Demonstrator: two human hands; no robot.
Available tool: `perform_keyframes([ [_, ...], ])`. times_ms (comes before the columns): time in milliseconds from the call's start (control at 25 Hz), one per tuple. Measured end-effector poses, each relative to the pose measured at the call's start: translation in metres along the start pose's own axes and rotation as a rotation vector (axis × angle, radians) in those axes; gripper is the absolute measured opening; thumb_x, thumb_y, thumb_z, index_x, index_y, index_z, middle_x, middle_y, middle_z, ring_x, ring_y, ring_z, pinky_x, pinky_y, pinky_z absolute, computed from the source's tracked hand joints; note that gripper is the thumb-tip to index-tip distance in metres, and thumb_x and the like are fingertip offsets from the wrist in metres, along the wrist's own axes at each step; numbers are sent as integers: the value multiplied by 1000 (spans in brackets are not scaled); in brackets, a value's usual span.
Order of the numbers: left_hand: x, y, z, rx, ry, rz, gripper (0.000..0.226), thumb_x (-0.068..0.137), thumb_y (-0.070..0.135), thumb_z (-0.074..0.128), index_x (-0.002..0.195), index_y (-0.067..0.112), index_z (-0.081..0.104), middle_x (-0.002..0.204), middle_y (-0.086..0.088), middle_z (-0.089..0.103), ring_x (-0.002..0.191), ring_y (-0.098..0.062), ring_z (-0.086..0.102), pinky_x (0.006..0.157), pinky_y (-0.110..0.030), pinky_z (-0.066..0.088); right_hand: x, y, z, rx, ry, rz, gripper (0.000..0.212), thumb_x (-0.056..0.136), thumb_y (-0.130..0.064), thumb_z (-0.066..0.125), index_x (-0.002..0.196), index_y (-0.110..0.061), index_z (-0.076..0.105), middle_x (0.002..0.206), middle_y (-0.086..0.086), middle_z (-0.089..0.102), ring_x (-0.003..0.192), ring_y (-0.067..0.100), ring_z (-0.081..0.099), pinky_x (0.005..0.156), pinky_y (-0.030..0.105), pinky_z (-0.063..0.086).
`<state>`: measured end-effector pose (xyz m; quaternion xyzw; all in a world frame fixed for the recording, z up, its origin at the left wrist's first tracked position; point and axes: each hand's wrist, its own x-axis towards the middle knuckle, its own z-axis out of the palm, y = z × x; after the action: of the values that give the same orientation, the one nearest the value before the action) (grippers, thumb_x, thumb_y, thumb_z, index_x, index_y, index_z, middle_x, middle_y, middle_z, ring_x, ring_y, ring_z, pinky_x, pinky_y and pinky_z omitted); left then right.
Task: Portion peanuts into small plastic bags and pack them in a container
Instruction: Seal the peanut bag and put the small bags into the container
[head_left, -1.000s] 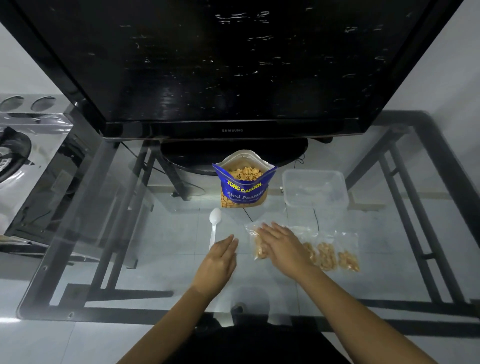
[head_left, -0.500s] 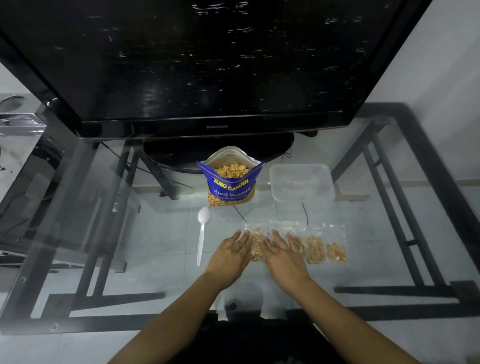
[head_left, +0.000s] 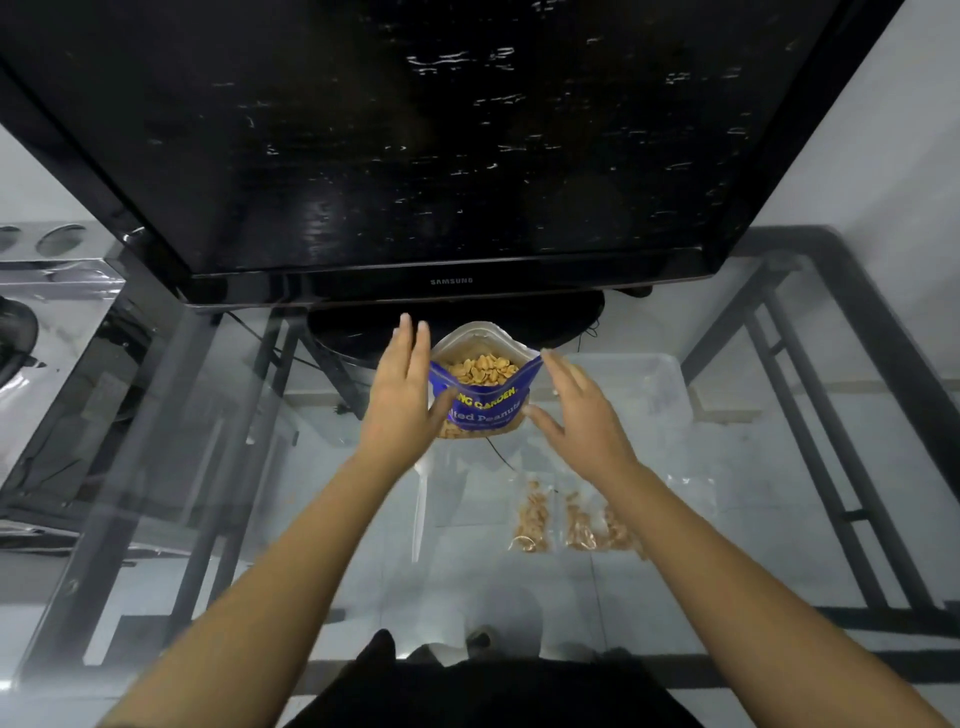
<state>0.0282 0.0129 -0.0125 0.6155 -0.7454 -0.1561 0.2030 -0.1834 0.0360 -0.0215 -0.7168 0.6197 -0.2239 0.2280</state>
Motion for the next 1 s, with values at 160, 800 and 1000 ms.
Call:
perform_keyframes([
  [160, 43, -16, -24, 1, -307, 102, 64, 86, 20, 64, 142, 9, 35, 137, -14, 51, 122, -25, 51, 100, -32, 41, 45, -3, -18, 72, -130, 14, 58, 86, -27, 65, 138, -17, 43, 137, 6, 52, 125, 20, 48, 95, 28, 41],
  [800, 85, -33, -24, 144, -490, 210, 29, 88, 18, 59, 114, 7, 61, 113, -10, 66, 92, -13, 54, 80, -28, 46, 87, 25, -16, 25, -269, 114, 21, 90, -23, 59, 105, -10, 67, 99, 8, 69, 91, 12, 57, 69, 24, 45],
  [1000, 91, 25, 10, 169, -506, 317, 35, 91, 30, 55, 119, 10, 55, 113, -8, 59, 102, -21, 56, 78, -30, 45, 85, 23, -17, 41, -273, 132, 23, 90, -24, 58, 108, -11, 65, 99, 6, 67, 90, 9, 55, 64, 20, 44],
])
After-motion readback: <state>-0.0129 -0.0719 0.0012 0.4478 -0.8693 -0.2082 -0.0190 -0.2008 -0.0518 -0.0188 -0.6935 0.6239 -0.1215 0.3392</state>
